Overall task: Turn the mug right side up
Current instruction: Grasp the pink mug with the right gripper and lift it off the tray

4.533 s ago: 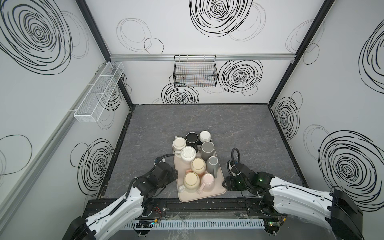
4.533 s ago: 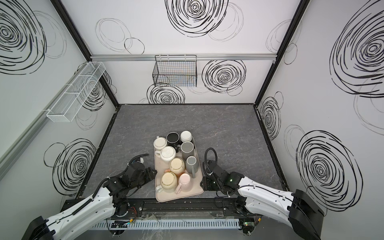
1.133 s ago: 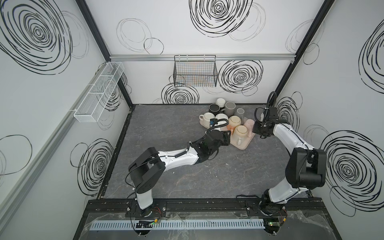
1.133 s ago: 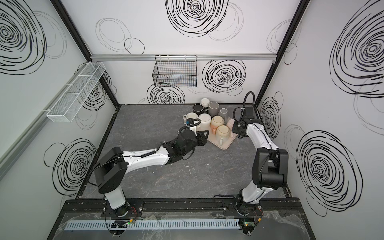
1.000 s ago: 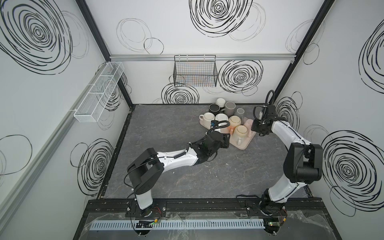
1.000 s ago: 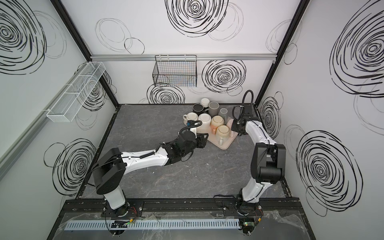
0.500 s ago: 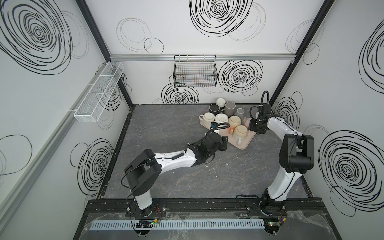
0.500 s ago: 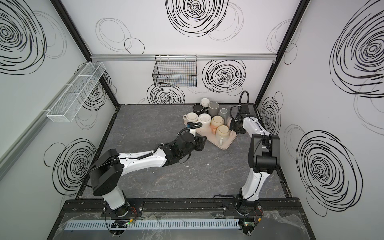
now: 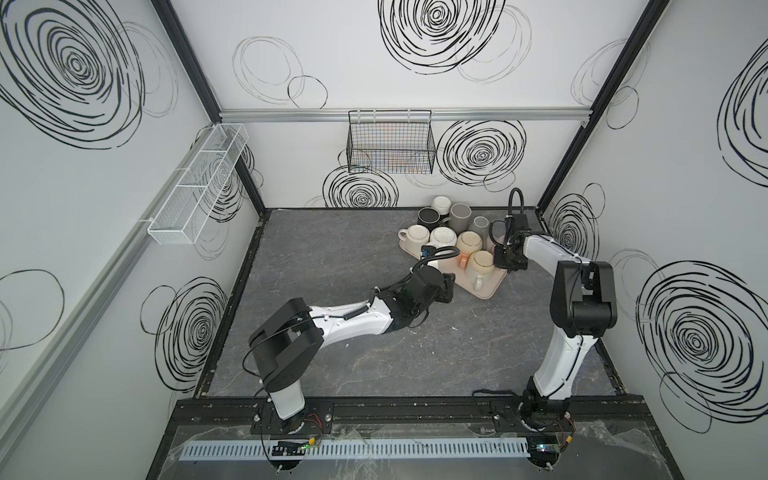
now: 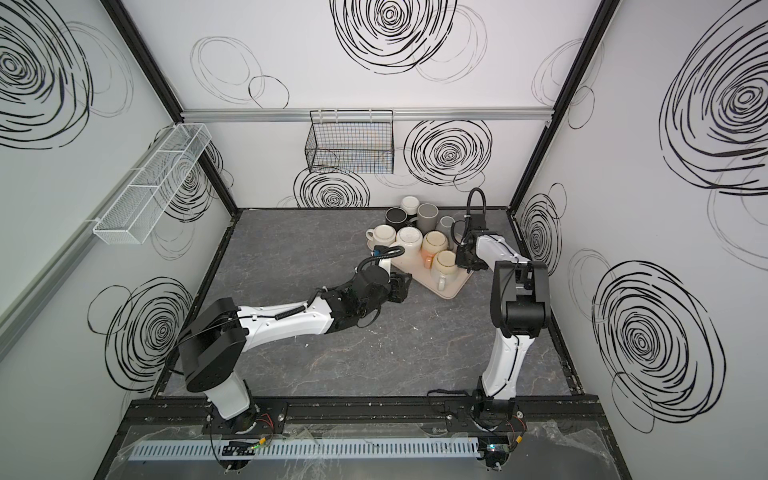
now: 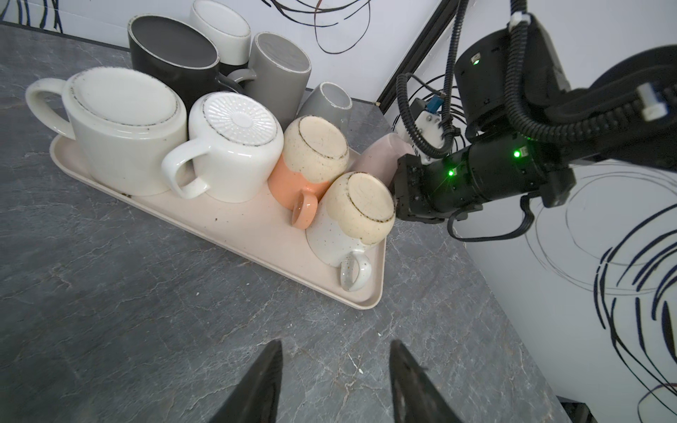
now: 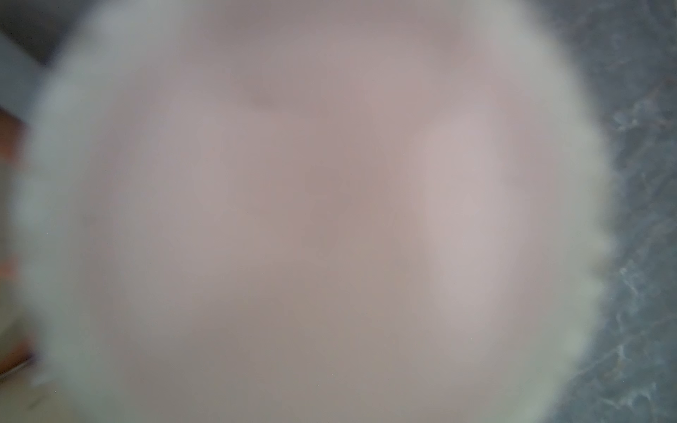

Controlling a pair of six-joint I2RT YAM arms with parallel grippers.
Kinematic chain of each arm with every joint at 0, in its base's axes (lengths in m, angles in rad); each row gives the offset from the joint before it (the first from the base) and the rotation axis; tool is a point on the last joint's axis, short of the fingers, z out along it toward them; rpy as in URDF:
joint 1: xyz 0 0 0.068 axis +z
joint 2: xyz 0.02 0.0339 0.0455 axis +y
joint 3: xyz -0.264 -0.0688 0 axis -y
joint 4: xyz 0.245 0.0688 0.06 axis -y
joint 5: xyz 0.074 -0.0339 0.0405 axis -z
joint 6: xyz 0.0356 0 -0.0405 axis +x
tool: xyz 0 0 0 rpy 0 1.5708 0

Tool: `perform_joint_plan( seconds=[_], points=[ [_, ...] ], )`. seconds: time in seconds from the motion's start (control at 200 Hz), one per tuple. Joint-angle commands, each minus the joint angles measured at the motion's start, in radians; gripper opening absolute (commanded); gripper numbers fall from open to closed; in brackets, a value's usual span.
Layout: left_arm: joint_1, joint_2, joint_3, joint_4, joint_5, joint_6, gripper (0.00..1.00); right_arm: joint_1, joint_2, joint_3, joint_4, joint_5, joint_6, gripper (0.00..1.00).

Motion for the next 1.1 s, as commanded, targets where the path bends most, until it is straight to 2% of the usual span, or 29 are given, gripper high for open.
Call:
perform_joint_plan(
  seconds=[0.0,0.07,0.2,0.61,0.68,0.746,0.791,0.911,0.986,1.091],
  points=[
    [-0.001,-0.056,-0.022,-0.008,-0.029,0.021,0.51,0.027,-0.079,-0.006,0.032,0.054,-0.047,0.08],
    [-0.005,-0.072,-0.032,-0.011,-0.037,0.027,0.51,0.043,-0.117,-0.020,0.046,0.075,-0.063,0.00],
    [-0.016,-0.110,-0.060,-0.013,-0.054,0.042,0.52,0.070,-0.194,-0.043,0.063,0.132,-0.073,0.00],
    [-0.047,-0.290,-0.188,0.036,-0.121,0.128,0.53,0.161,-0.547,-0.205,0.261,0.146,-0.089,0.00],
    [-0.047,-0.332,-0.224,0.056,-0.117,0.165,0.54,0.187,-0.616,-0.229,0.292,0.098,-0.075,0.00],
    [-0.030,-0.376,-0.241,0.012,-0.095,0.181,0.60,0.216,-0.665,-0.238,0.304,0.028,-0.039,0.00],
    [0.008,-0.407,-0.249,-0.038,-0.047,0.181,0.64,0.243,-0.689,-0.247,0.319,-0.025,-0.004,0.00],
    [0.134,-0.514,-0.328,-0.079,0.078,0.135,0.65,0.343,-0.712,-0.292,0.390,-0.169,0.111,0.00],
    [0.202,-0.599,-0.409,-0.051,0.140,0.095,0.65,0.419,-0.700,-0.347,0.477,-0.257,0.221,0.00],
    [0.281,-0.704,-0.521,-0.007,0.202,0.006,0.64,0.502,-0.646,-0.443,0.691,-0.418,0.428,0.00]
  ],
)
